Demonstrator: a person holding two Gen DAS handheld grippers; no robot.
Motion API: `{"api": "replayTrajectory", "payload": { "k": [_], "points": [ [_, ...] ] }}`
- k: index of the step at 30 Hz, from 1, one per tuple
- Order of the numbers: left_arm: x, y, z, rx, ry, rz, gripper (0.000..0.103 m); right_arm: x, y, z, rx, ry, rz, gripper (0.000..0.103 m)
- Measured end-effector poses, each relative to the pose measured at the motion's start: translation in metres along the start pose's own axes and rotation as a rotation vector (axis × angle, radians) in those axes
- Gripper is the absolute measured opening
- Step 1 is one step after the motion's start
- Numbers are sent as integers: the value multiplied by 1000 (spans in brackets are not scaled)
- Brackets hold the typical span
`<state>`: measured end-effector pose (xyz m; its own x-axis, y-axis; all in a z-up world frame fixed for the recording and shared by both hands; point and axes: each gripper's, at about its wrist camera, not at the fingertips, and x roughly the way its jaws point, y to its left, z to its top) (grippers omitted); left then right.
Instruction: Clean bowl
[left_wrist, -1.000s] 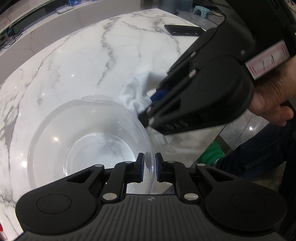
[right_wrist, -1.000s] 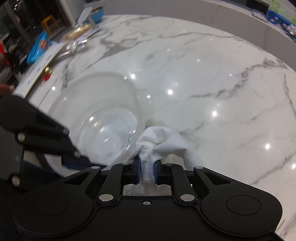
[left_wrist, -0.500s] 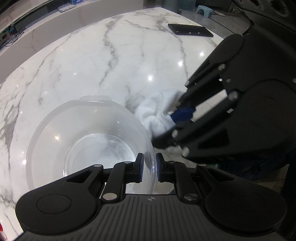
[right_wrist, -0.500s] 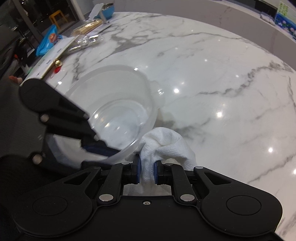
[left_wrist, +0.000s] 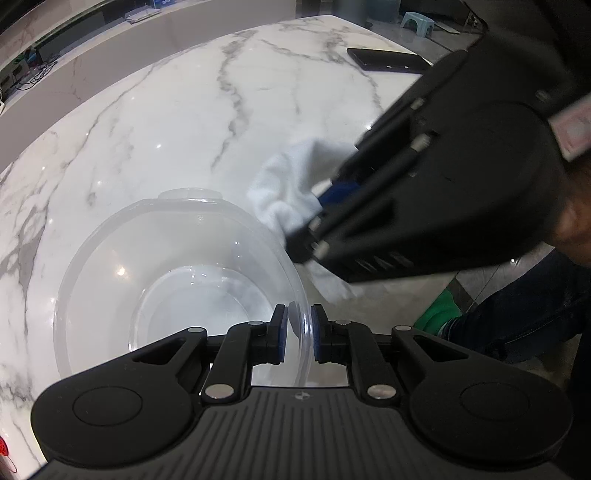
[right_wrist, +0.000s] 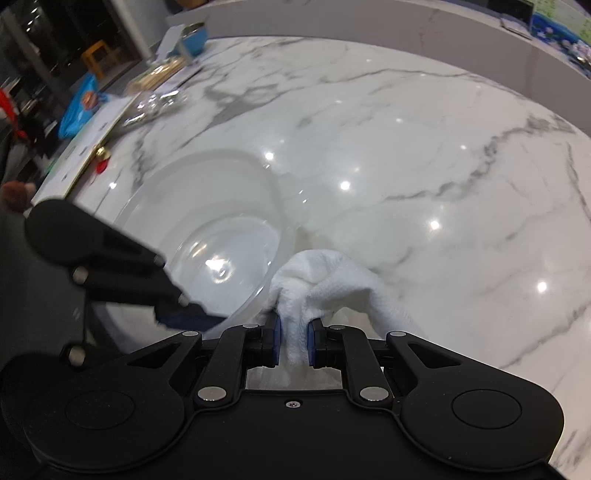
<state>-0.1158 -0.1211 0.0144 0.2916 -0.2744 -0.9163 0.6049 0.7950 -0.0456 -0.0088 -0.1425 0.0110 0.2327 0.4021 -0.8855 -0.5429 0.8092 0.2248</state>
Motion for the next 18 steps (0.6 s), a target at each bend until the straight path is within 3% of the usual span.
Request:
{"api": "replayTrajectory", "payload": {
  "k": [7, 15, 18],
  "points": [
    [-4, -24, -1, -4, 1, -3, 12, 6, -5, 5, 25, -8, -24, 13],
    [-1, -23, -2, -3, 0, -5, 12, 9, 1, 5, -17, 24, -29, 13],
    [17, -27, -5, 3, 1, -5, 12, 10, 5, 2, -34, 39, -30, 13]
  ]
}}
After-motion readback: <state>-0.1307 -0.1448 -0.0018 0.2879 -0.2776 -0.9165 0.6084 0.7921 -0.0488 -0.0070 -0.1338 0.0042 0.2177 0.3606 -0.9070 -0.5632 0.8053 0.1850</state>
